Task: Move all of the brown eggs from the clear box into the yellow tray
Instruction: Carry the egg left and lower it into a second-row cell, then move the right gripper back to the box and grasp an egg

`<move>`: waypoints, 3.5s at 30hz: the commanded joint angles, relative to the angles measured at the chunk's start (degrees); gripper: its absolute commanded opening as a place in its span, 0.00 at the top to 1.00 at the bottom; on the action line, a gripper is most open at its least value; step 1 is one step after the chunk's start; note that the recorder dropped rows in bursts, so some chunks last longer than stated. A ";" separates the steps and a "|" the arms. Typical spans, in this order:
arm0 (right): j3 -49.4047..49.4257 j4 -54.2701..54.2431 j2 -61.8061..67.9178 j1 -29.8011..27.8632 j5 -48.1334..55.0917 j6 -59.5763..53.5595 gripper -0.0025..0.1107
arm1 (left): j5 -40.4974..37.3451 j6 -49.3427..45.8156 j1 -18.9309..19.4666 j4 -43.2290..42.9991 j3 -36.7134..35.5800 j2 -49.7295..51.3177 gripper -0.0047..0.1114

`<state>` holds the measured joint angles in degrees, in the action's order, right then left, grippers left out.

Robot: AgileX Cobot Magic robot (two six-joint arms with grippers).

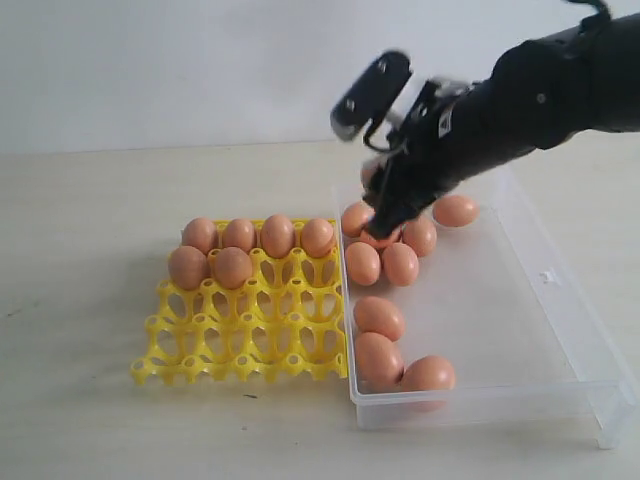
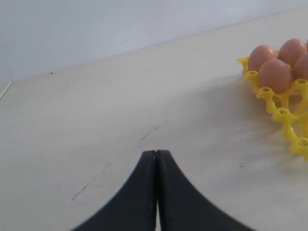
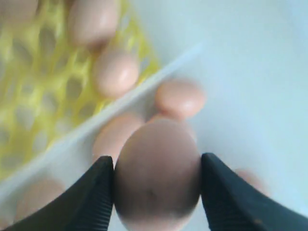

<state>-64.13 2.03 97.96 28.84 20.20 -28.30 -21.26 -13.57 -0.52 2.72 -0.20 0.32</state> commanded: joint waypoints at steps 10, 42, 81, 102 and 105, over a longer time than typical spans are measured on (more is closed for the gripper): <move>12.55 18.62 3.86 2.11 -56.57 46.09 0.98 | 0.42 0.02 -0.04 0.20 0.20 -0.32 0.96; 7.70 29.78 24.23 2.11 -65.72 61.34 0.72 | 0.42 0.02 -0.04 0.20 0.20 -0.32 0.96; 6.41 7.87 -7.78 -2.30 3.39 43.69 0.90 | 0.42 0.02 -0.04 0.20 0.20 -0.32 0.96; -10.51 0.68 21.59 -3.91 7.43 42.20 0.50 | 0.42 0.02 -0.04 0.20 0.20 -0.32 0.96; -11.12 0.68 22.63 -3.91 7.43 42.22 0.50 | 0.42 0.02 -0.04 0.20 0.20 -0.32 0.96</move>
<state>-74.51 2.66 119.30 24.82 27.72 14.59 -21.26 -13.57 -0.52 2.72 -0.20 0.32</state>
